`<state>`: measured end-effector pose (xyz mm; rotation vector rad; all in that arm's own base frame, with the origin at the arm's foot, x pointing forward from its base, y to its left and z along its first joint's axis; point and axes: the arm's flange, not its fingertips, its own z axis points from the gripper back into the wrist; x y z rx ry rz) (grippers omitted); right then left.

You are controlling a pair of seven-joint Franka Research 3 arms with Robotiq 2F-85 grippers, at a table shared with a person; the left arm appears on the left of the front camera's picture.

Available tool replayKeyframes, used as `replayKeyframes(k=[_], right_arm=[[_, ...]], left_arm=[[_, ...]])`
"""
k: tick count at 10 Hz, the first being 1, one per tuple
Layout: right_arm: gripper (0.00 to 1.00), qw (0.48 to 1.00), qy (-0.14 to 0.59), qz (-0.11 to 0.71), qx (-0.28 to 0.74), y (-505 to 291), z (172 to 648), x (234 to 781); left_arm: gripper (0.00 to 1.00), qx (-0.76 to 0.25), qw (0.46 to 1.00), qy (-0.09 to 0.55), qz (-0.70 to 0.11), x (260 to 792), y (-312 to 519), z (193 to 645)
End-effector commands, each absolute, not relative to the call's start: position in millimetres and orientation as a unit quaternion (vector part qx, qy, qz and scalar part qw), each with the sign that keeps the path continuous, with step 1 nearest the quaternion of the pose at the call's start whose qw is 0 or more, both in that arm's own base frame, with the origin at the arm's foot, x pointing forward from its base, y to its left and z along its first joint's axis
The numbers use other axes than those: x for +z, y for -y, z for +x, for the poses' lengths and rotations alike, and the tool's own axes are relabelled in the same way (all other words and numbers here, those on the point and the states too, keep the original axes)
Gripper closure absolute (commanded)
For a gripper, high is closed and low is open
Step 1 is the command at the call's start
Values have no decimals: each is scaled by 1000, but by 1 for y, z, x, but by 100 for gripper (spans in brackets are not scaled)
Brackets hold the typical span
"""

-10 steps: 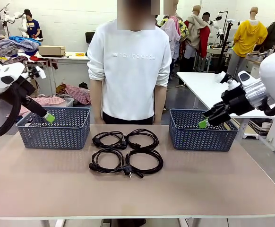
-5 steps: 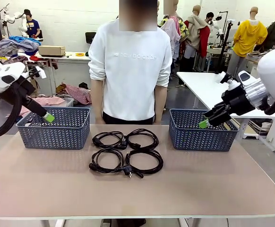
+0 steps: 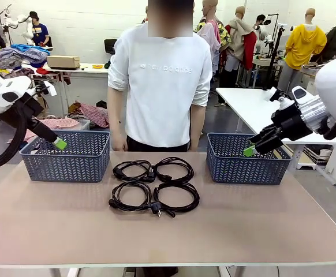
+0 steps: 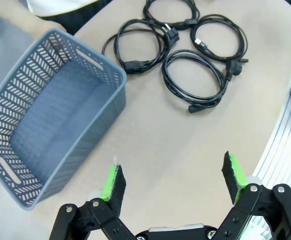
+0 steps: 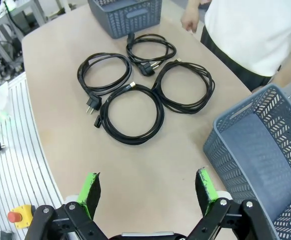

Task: Organize the cables according to human instructions.
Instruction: Pick up a bundle of cables and place it in the basket indicated by the human.

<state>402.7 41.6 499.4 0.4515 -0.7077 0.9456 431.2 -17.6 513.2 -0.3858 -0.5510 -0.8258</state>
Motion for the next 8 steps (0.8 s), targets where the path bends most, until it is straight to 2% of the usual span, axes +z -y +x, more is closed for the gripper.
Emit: replayKeyframes(k=[1,8], right_arm=[[0,796,340,217,451,-41,407,497],[0,796,340,217,451,-41,407,497]], left_arm=[[0,-397,856,268,-195,512,16,432],[0,-397,856,268,-195,512,16,432]])
